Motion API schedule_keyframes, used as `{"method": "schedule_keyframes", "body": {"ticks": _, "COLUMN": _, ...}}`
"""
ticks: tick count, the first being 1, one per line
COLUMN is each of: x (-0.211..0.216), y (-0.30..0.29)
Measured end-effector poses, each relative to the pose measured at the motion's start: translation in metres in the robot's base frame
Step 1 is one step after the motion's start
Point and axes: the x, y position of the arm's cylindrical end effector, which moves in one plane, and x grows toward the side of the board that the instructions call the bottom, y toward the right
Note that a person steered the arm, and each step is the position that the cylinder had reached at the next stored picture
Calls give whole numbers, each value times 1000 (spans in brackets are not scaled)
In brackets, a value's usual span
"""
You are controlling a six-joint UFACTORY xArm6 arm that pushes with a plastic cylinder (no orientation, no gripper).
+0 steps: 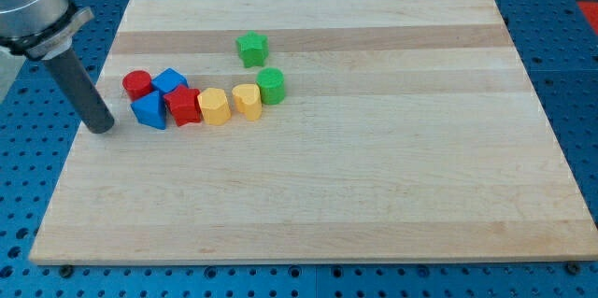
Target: Place the blue triangle diagonally bottom left to the red star
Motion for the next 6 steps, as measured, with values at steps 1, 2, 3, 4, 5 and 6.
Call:
{"method": "schedule_keyframes", "body": {"ticks": 1, "x": -10, "y": 9}}
{"method": "schedule_keyframes", "body": {"ticks": 2, "x": -12, "y": 15}}
{"method": "schedule_keyframes", "body": {"ticks": 3, "x": -12, "y": 31}}
{"method": "schedule_keyframes", "body": {"ticks": 4, "x": -12, "y": 51}}
{"method": "schedule_keyframes", "body": {"ticks": 5, "x": -12, "y": 75}}
{"method": "schedule_keyframes", "body": {"ticks": 6, "x": -13, "y": 93}}
